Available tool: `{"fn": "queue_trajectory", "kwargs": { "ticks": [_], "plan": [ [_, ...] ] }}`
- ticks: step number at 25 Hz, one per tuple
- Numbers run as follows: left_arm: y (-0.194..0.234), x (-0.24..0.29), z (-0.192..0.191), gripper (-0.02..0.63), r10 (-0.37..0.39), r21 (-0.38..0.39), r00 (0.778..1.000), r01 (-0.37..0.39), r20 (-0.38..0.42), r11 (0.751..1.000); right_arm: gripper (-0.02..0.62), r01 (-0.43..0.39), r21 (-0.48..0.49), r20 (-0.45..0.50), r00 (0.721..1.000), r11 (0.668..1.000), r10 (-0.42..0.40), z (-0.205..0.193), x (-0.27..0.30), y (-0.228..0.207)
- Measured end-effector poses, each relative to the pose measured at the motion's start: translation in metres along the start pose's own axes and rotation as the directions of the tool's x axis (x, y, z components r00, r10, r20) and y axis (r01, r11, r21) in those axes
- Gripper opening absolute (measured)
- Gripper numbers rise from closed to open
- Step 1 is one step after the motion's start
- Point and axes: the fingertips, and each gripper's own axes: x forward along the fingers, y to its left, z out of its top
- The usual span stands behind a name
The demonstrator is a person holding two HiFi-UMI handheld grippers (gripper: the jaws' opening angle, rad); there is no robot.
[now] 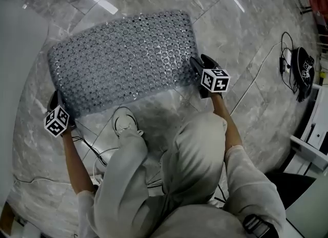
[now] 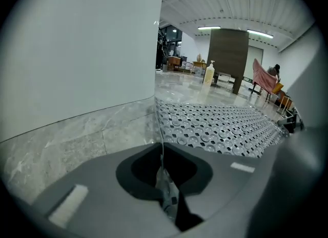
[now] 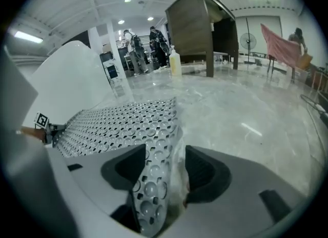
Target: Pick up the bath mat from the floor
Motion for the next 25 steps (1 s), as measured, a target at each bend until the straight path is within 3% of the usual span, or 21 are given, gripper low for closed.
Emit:
{"fn": "queue_trajectory", "kwargs": {
  "ticks": [10,19,25],
  "plan": [
    [-0.011,-0.014,0.013,0.028,-0.027,-0.018,0.999,0.027,0.047,0.999,0.215,-0.031,0.044,-0.040,0.999,0.999,0.032,-0.012,0.024,0.005],
    [-0.019,-0.018,0.019,0.028,-0.044,-0.027,0.997,0.046,0.069,0.999,0.043,0.041,0.065,-0.047,0.998,0.997,-0.038,-0.012,0.025,-0.004],
    [-0.022,-0.021,0.022,0.027,-0.042,-0.048,0.997,0.045,0.063,0.998,0.029,0.052,0.042,-0.056,0.997,0.998,-0.050,-0.005,0.018,-0.002]
  ]
}}
